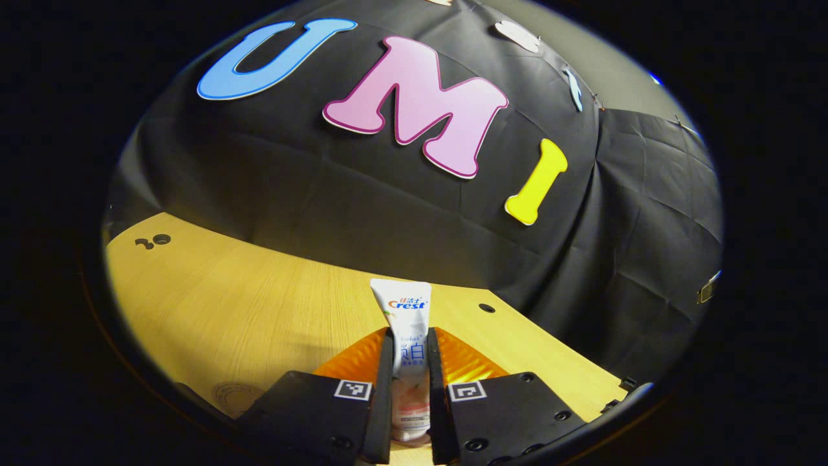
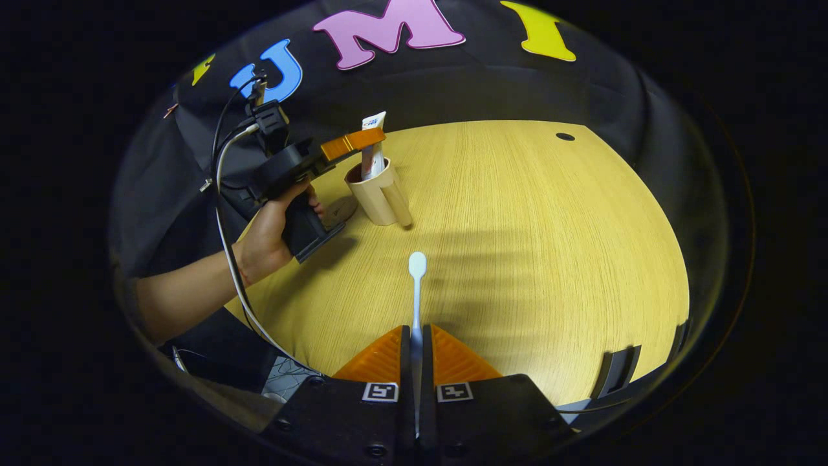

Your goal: Put the toothbrush and toothpaste on the desktop into the cup, then pick up the cup and place it on the coaster on the desktop.

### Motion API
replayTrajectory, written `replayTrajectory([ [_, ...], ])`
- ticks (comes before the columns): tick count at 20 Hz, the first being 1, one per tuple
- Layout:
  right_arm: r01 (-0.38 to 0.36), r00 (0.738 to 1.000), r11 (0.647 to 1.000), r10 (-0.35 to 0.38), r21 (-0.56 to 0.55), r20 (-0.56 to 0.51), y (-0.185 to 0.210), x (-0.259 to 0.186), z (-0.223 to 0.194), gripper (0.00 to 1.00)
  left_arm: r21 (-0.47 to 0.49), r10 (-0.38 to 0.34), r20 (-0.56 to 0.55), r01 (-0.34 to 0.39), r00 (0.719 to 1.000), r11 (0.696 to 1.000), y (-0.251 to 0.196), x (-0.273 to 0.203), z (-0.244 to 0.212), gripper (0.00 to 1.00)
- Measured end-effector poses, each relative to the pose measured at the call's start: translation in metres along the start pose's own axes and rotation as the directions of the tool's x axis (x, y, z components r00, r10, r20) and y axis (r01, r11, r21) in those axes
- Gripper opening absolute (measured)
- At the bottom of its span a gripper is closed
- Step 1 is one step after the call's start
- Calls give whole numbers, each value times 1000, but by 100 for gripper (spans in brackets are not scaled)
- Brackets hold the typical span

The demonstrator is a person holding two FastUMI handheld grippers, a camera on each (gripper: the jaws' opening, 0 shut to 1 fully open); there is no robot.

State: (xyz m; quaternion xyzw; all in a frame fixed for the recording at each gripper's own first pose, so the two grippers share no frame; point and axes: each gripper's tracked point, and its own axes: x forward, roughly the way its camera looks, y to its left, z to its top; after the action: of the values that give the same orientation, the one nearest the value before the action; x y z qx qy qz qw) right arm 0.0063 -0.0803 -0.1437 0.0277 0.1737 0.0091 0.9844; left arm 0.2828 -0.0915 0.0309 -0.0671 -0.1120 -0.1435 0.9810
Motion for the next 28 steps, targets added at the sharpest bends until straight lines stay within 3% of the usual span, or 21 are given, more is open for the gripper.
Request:
replayTrajectory([
  [2, 4, 1000, 1000, -4, 3, 5, 0, 0, 4, 6, -43, 4, -50, -6, 999, 999, 2, -5, -13, 31],
  [3, 9, 1000, 1000, -9, -1, 8, -2, 0, 6, 7, -60, 5, -71, -10, 997, 998, 2, -9, -18, 42],
  [4, 17, 1000, 1000, -16, -7, 10, -3, -1, 9, 7, -64, 2, -55, -6, 998, 998, 1, -15, -15, 38],
  [7, 29, 999, 1000, -29, -3, 24, -3, -2, 12, 7, -85, -20, -74, 13, 997, 996, -2, -23, -14, 42],
  [8, 33, 999, 999, -33, 0, 30, -3, -3, 14, 7, -90, -29, -85, 21, 996, 996, -3, -24, -13, 48],
  [9, 35, 999, 999, -35, 4, 38, -1, -4, 17, 7, -92, -31, -94, 22, 995, 995, -2, -26, -12, 62],
  [10, 33, 998, 999, -33, 12, 48, 0, -5, 20, 7, -91, -27, -103, 18, 994, 996, 0, -29, -11, 59],
  [12, 28, 997, 999, -31, 34, 68, 4, -2, 31, 7, -86, -22, -115, 12, 993, 996, 4, -38, -8, 66],
  [20, -15, 984, 997, 1, 75, 178, 39, -3, 82, 6, -23, -48, -129, 45, 990, 999, 4, -97, 19, 77],
  [28, -108, 944, 985, 60, 132, 326, 61, 15, 161, 7, 3, -5, -197, 6, 980, 1000, 19, -197, 15, 80],
])
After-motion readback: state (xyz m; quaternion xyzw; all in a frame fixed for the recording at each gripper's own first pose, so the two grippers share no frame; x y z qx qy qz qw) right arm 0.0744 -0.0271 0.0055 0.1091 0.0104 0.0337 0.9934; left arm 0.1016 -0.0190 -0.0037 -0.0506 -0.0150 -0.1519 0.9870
